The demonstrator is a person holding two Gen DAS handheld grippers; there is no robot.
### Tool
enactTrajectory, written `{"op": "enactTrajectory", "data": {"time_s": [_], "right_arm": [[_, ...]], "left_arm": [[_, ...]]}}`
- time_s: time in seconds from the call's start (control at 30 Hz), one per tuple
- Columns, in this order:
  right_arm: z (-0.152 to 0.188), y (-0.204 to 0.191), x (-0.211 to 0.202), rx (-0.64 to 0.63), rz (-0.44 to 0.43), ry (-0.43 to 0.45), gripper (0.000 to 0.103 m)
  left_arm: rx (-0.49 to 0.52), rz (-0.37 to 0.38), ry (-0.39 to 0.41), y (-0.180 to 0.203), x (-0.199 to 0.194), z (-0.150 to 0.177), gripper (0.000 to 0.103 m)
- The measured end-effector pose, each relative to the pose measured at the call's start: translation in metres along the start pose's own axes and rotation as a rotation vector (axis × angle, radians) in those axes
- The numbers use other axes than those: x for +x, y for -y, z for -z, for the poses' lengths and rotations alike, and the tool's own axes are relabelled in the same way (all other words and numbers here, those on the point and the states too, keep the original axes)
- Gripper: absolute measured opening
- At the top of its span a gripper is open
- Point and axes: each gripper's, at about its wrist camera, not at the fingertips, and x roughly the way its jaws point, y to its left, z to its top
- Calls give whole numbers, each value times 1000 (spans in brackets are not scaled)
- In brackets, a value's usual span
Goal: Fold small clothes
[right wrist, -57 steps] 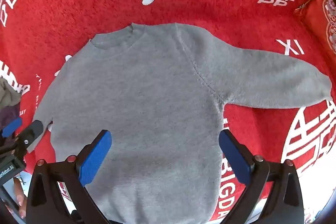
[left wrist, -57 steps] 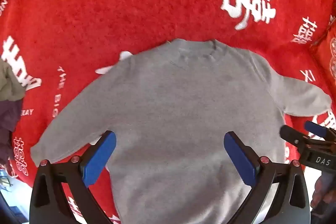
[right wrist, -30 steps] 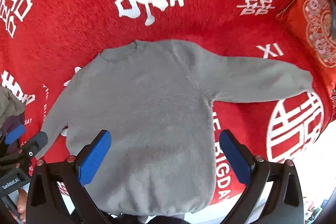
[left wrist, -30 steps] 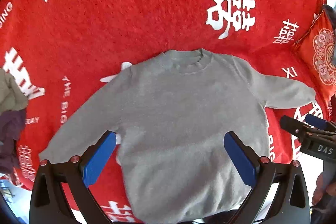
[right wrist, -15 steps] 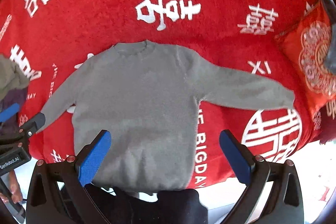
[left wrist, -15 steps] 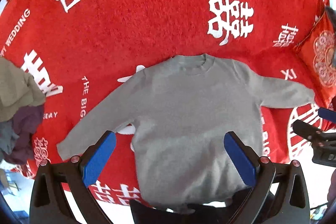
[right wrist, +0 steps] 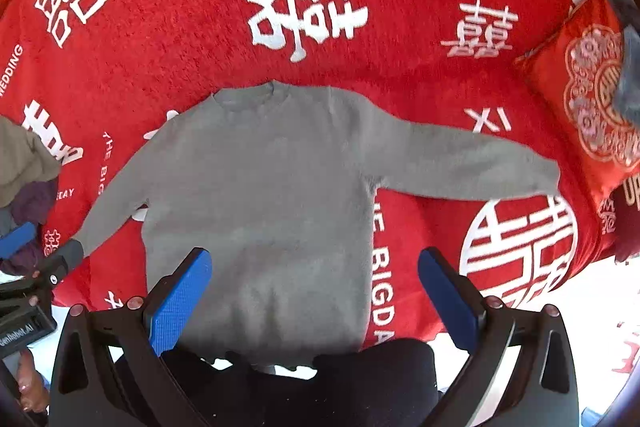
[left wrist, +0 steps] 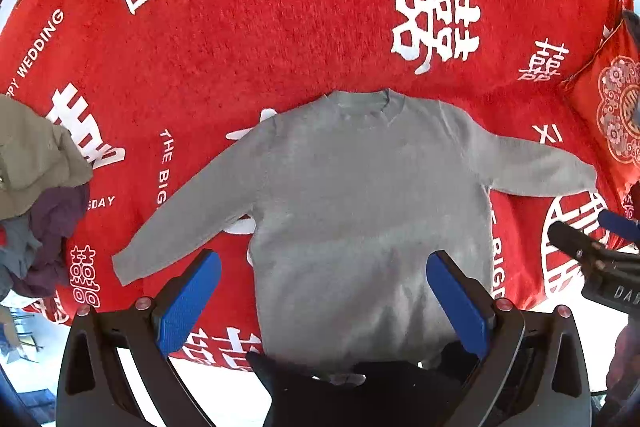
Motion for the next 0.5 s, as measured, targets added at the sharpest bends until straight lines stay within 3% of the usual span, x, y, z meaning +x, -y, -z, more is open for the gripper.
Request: {"op": "enactTrajectory", "data": {"time_s": [0.5], "right_arm": [[10, 8, -5, 22, 37, 12, 103]], "left_arm": [[6, -5, -4, -2, -3, 3, 103]]}}
